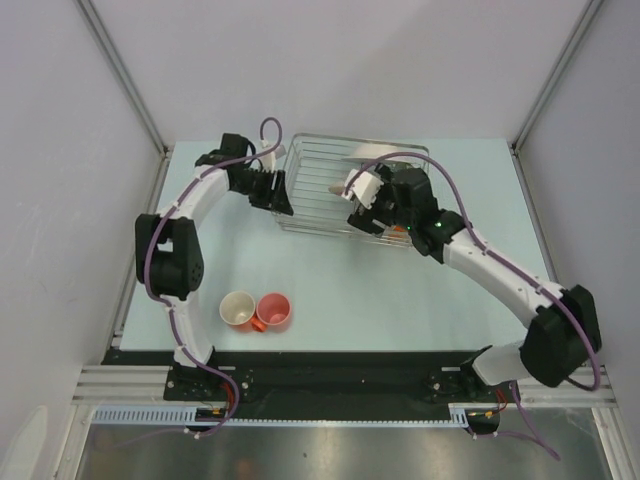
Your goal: Load the mixed dishes into the dish rack
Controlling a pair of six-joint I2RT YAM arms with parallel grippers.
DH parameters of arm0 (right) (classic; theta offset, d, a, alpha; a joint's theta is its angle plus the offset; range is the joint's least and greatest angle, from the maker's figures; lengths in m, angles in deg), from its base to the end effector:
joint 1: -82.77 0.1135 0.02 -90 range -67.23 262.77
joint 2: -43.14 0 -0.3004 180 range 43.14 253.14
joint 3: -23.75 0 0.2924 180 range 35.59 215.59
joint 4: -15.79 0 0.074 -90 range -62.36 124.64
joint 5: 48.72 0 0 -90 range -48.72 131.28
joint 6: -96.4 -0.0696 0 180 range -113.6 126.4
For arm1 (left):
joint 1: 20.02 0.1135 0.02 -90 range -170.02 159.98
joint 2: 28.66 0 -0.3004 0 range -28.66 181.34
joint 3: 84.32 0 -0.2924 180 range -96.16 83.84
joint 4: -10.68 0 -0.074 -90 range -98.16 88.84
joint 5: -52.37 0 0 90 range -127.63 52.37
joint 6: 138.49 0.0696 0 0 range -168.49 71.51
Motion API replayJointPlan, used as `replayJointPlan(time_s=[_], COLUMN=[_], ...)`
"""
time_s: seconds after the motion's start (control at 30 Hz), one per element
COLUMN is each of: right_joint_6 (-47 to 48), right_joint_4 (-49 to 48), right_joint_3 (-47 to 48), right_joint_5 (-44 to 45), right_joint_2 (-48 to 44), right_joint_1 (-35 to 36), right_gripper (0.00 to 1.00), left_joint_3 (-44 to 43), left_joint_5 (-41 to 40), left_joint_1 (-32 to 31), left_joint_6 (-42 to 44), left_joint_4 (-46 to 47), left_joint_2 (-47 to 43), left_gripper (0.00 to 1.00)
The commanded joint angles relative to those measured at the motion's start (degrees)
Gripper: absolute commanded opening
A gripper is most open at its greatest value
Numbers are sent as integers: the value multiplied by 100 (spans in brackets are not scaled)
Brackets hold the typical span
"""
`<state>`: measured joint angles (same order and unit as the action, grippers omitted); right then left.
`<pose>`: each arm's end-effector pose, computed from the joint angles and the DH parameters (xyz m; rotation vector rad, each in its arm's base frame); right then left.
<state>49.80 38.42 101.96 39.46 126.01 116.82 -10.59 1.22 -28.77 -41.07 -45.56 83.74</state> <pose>0.3316 0.2268 0.3220 -1.2963 1.5849 -0.0693 0.4724 -0.1169 0.2464 0.5732 2.4749 -0.8997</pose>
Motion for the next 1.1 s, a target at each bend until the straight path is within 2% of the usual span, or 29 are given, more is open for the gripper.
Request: replayJointPlan(time_s=[0.0,0.17,0.63,0.83,1.07], right_joint_6=[-937,-1307,-1668,-1747,-1905], right_joint_4=[-278,-499,-780,-745,-736], right_joint_3=[-308,-625,-1100,-1205,-1328], right_joint_5=[-160,-195,-46,24,121], right_joint_2=[-745,-1343,-1669,-1721,-1783], right_joint_1=[-73,-161,-231,-231,-231], right_gripper=[100,100,100,100,100], left_joint_3=[197,574,1867,2025,1885], left_joint_5=[61,9,79,88,-88], left_joint_1=[-153,-188,-495,-961,-997], left_joint_6=[31,128,400,559,681], left_joint_4=[37,63,-77,-253,-534], left_joint_2=[89,-86,-912,-1176,-1484], left_gripper=[52,51,51,51,51])
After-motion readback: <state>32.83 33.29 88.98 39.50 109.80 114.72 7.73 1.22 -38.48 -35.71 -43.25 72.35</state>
